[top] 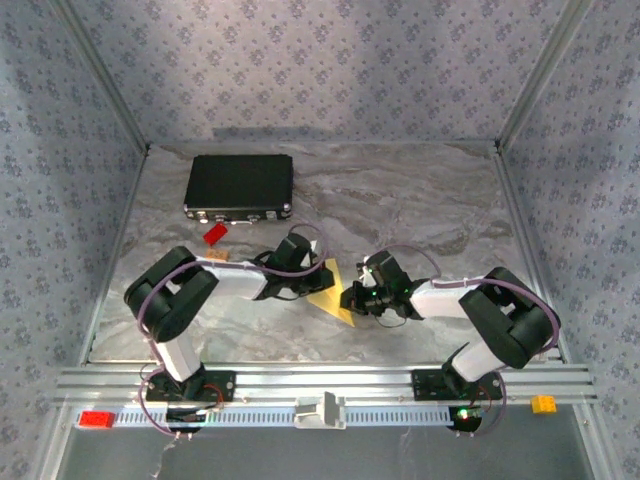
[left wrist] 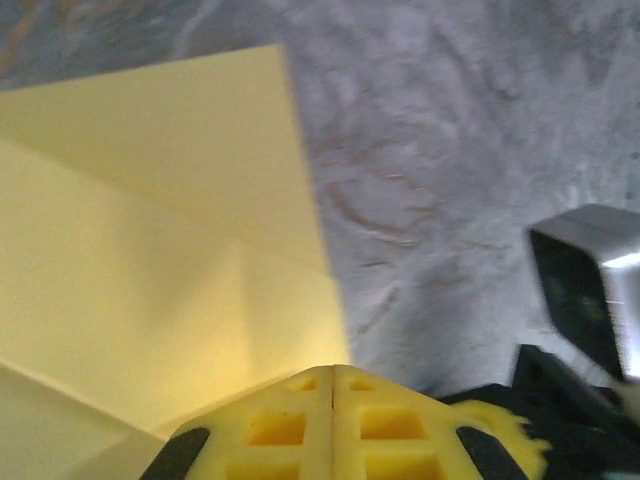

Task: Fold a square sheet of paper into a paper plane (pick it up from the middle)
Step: Fourth fold the wing at the center of the table.

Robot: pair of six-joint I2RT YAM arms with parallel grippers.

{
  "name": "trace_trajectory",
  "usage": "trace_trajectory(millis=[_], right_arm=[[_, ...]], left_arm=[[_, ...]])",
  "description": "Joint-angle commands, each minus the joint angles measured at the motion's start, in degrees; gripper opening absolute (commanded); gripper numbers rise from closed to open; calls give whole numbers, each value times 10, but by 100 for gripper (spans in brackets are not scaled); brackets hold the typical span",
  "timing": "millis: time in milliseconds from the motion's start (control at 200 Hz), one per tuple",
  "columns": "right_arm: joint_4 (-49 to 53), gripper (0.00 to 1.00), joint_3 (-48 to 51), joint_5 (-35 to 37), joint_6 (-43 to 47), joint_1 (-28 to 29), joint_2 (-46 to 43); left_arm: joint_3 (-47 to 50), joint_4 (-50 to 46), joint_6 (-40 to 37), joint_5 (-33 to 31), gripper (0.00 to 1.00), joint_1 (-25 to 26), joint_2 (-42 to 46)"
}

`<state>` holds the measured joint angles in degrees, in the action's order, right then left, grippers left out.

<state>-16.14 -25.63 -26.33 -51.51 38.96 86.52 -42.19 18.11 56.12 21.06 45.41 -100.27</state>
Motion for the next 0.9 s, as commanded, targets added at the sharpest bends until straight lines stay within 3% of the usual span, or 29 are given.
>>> trace_trajectory(millis=[0, 894], right_arm=[[68, 0, 23, 28, -2, -3, 7], [74, 0, 29, 9, 28, -6, 12]], left_arm=[[18, 29, 14, 6, 5, -9, -27], [-69, -127, -31, -38, 2, -132, -25]])
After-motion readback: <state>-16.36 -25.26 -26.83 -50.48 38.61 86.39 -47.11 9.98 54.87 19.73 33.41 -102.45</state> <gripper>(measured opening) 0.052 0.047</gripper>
